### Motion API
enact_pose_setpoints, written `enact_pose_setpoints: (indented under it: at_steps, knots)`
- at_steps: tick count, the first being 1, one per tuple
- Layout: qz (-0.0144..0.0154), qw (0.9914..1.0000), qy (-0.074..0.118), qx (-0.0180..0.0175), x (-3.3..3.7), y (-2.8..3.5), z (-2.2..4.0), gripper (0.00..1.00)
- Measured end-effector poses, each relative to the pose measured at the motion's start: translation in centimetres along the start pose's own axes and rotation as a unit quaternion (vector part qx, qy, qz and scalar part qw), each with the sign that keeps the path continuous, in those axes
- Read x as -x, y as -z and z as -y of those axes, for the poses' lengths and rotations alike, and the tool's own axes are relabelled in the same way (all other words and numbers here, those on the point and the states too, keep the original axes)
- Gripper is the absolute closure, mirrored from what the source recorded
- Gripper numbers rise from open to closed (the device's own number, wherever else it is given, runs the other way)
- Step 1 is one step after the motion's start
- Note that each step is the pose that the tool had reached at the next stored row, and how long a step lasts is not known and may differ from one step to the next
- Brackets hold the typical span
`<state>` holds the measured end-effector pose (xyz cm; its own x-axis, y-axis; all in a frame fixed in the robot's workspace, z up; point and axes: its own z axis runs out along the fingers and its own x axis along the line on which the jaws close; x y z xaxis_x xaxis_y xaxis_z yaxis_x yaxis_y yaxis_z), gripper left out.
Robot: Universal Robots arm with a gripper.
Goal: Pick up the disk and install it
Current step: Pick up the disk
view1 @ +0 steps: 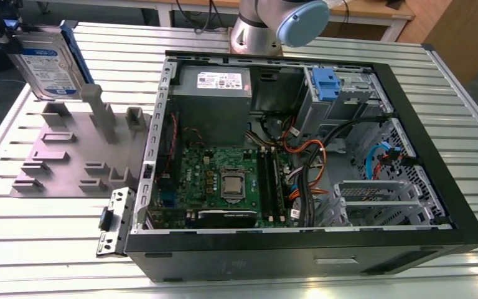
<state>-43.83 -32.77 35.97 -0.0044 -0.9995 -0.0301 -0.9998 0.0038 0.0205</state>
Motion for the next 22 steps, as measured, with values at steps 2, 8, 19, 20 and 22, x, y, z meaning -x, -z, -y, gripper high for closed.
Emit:
enact_pose_setpoints:
  at_steps: [2, 8, 19, 20, 22]
  knots:
    - [0.0000, 1.00000, 0.000, 0.0000, 0.00, 0.18, -0.01, 0.64]
    - [0.0000, 1.00000, 0.000, 0.0000, 0.01, 0.26, -0.01, 0.64]
    - [0.0000, 1.00000, 0.000, 0.0000, 0.02, 0.59, -0.01, 0.64]
    - [0.0000, 1.00000, 0.000, -0.0001, 0.02, 0.58, -0.01, 0.64]
    - [0.0000, 1.00000, 0.000, 0.0000, 0.03, 0.90, -0.02, 0.64]
